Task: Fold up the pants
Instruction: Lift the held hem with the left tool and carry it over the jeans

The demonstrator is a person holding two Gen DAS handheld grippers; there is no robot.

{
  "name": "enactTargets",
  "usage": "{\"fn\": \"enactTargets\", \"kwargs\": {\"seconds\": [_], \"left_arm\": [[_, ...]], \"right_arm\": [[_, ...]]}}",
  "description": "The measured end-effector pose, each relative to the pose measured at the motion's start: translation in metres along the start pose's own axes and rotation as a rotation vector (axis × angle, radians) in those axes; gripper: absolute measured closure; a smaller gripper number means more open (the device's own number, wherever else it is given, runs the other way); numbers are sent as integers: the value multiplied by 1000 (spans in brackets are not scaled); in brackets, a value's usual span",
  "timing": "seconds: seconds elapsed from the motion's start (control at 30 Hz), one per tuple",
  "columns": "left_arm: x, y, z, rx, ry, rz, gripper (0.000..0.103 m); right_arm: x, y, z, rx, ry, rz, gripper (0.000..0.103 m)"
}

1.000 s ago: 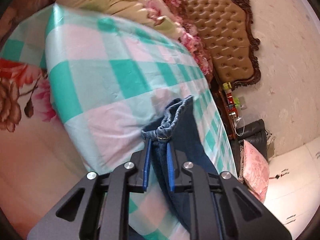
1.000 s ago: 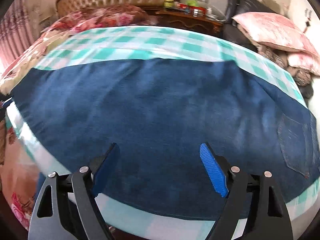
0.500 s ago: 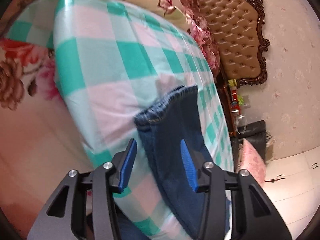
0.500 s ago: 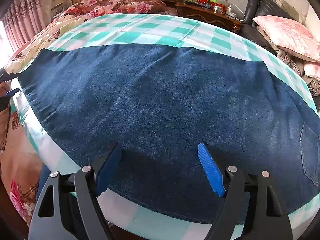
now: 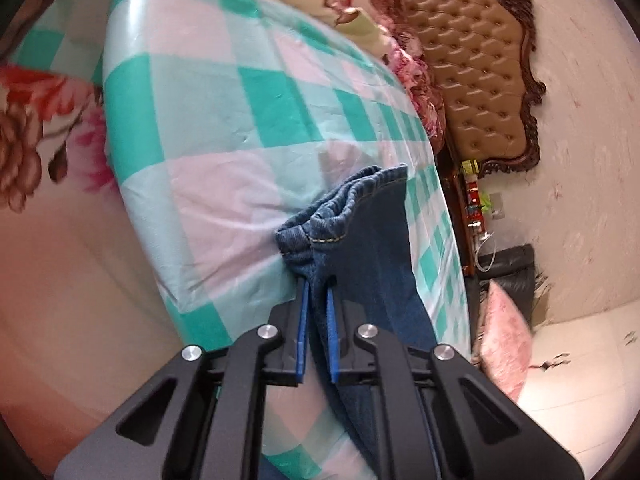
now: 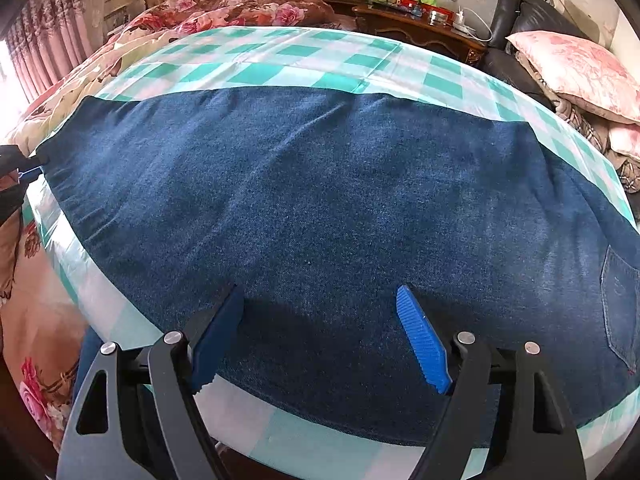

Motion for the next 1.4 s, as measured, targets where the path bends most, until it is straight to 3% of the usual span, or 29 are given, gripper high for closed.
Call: {"fn": "enactTargets", "kwargs": {"seconds": [0.23,0.33,0.5,0.63,0.73,1.0,1.4], "left_arm": [[-15,41,12,202,84,-152,97],[-16,52,15,242,99,-188,97],[-16,61,20,276,111,-233,97],[-18,71,21,305,119,-263,97],[-18,74,22,318,122,-278,97],[-18,89,27,382,139,-353,97],[-12,78,23,338,122,-355,97]], "right_arm": [[1,0,0,1,-3,5,27],[1,0,1,5,-3,6,27],[-1,-1,1,17,-6,8,27],[-16,1,-5,35,49,-9,27],[0,6,-4,29,-4,25,27],[-10,20,-6,81,12,-29,25],[-6,25,-5,90,-11,26,25]]}}
Point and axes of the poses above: each gripper's, at about its wrist camera, not at the fingertips, and x roughly the way its jaws point, y to its right, z to its underside, the point moved 6 cm from there along x, roughly the way its jaws point, and after that the axes turned 15 degrees about -y, right-handed, at the moved point
